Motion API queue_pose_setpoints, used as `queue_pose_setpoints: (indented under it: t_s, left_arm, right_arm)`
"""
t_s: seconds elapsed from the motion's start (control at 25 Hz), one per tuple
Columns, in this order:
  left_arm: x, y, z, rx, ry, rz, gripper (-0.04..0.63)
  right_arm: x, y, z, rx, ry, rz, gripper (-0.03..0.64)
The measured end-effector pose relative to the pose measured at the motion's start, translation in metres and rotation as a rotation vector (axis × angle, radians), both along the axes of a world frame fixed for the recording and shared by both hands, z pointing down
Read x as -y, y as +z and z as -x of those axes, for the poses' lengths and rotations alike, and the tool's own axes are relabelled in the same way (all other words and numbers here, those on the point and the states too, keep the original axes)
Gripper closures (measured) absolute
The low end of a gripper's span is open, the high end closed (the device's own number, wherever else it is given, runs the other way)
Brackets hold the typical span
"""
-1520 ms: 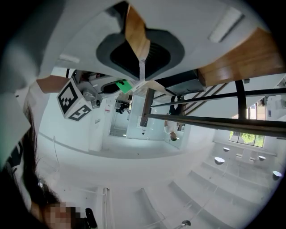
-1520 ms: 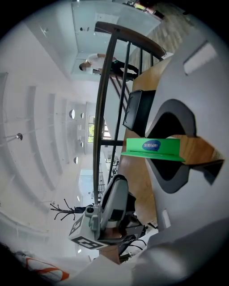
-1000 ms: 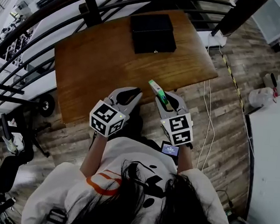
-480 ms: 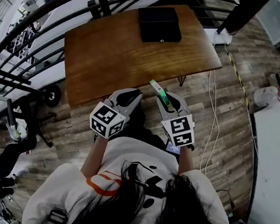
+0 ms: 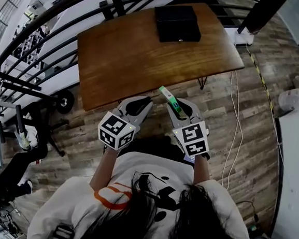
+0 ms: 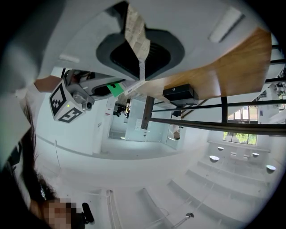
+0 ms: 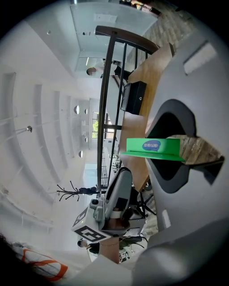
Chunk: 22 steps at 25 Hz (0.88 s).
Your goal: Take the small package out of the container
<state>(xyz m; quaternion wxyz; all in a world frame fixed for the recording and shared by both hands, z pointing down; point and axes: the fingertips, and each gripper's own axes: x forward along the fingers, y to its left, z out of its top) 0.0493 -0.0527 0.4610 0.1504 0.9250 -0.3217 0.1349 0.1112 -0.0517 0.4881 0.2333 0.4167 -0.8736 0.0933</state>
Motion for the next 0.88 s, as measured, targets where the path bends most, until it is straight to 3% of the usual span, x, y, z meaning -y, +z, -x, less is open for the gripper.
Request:
queue_pose_setpoints:
  t_s: [0.2, 0.56, 0.88]
  left_arm:
    - [-0.009, -0.004, 0.028, -0.001, -0.010, -0.012, 0.575]
    - [-0.039, 0.001, 0.126, -0.013, -0.066, 0.002, 0.575]
    - [-0.075, 0.006, 0.186, -0.026, -0.054, 0.012, 0.575]
  right_arm:
    - [-0.005, 0.000, 0.026, 0.004, -0.002, 0.000, 0.497]
    - [-0.027, 0.004, 0.093, -0.020, 0.012, 0.021, 0.497]
    - [-0.069, 0.005, 0.149, -0.047, 0.031, 0.020, 0.497]
